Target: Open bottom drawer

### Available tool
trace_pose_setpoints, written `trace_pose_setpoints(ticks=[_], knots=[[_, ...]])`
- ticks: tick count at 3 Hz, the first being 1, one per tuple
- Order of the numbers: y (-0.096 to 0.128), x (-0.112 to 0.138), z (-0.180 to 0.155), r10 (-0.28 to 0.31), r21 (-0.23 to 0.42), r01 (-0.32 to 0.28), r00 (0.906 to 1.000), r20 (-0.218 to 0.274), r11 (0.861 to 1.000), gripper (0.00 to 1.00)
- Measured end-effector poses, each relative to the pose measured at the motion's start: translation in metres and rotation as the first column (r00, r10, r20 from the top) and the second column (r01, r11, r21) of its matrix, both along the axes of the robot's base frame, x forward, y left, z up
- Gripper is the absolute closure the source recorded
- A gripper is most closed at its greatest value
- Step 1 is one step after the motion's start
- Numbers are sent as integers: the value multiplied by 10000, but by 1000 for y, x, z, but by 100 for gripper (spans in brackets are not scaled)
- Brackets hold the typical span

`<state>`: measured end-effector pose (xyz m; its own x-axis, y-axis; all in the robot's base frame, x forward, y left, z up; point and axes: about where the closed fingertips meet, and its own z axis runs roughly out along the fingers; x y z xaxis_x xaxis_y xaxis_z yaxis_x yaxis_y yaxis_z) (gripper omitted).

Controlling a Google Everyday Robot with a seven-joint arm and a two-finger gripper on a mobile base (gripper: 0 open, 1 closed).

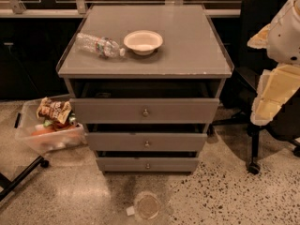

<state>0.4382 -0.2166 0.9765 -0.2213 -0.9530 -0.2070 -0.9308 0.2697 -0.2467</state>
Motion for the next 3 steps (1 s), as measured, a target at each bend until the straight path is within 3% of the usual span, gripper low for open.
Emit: trace_pose_setpoints(ticks=[1, 2, 3], knots=[[0, 0, 0, 1, 1, -1, 10000, 0, 10000, 0], [9, 2, -18, 383, 241, -382, 9993, -34, 9990, 0], [25, -1, -55, 794, 729, -797, 9968, 79, 9941, 0]])
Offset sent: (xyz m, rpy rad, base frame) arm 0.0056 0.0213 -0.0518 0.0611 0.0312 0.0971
